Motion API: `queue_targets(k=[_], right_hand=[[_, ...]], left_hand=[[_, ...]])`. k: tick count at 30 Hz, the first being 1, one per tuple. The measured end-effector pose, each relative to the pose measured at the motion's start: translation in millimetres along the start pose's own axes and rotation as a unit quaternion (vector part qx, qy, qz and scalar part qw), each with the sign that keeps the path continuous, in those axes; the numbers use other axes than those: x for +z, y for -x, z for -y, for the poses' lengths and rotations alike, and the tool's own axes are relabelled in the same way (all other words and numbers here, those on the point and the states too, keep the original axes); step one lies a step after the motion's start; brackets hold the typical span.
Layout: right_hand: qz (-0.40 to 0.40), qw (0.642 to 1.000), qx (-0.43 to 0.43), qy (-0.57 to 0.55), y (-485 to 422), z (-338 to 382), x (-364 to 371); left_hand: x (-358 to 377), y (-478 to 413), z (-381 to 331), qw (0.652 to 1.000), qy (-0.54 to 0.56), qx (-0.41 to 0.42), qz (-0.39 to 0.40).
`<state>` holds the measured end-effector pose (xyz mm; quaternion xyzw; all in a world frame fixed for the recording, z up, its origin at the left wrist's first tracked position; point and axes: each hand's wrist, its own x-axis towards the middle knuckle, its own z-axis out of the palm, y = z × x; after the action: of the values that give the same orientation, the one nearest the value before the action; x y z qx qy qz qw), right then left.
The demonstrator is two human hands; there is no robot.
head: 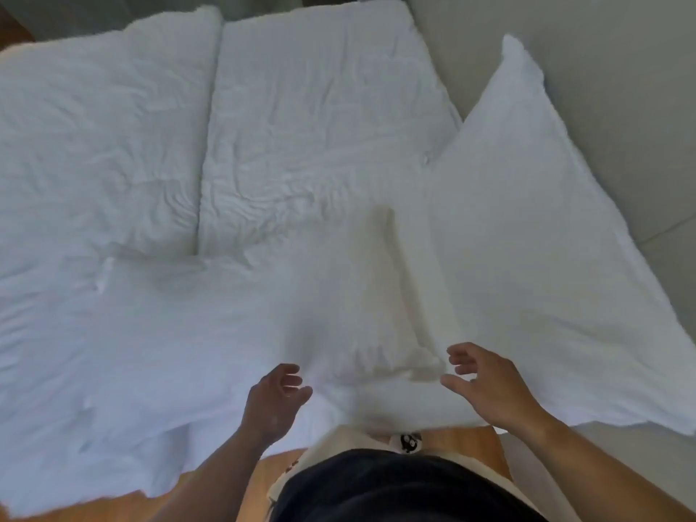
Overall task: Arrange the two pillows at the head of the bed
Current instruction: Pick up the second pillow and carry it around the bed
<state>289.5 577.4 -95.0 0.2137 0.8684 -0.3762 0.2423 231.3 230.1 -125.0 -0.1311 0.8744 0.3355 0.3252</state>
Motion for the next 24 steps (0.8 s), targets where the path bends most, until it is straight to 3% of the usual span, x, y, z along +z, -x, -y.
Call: queue_targets(k=[5, 10, 16, 24], right_hand=[[0.076, 0.995, -0.040, 0.055, -12.3, 18.2, 25.0], [0.117, 0.983, -0.080, 0.120, -37.1, 61.6, 42.1], [0.131, 0.964, -0.146, 0.179, -90.6, 154.2, 76.9], [0.126, 0.914, -0.236, 0.305, -194.7, 286.5, 136.2]], left_hand=[[14.4, 53.4, 60.3, 0.986, 0.109, -0.117, -0.050], [24.0, 65.4, 97.2, 0.946, 0.255, -0.187, -0.068], [23.9, 33.2, 113.1, 0.848, 0.467, -0.234, -0.091], [8.6, -41.7, 95.6, 0.722, 0.625, -0.289, -0.071]])
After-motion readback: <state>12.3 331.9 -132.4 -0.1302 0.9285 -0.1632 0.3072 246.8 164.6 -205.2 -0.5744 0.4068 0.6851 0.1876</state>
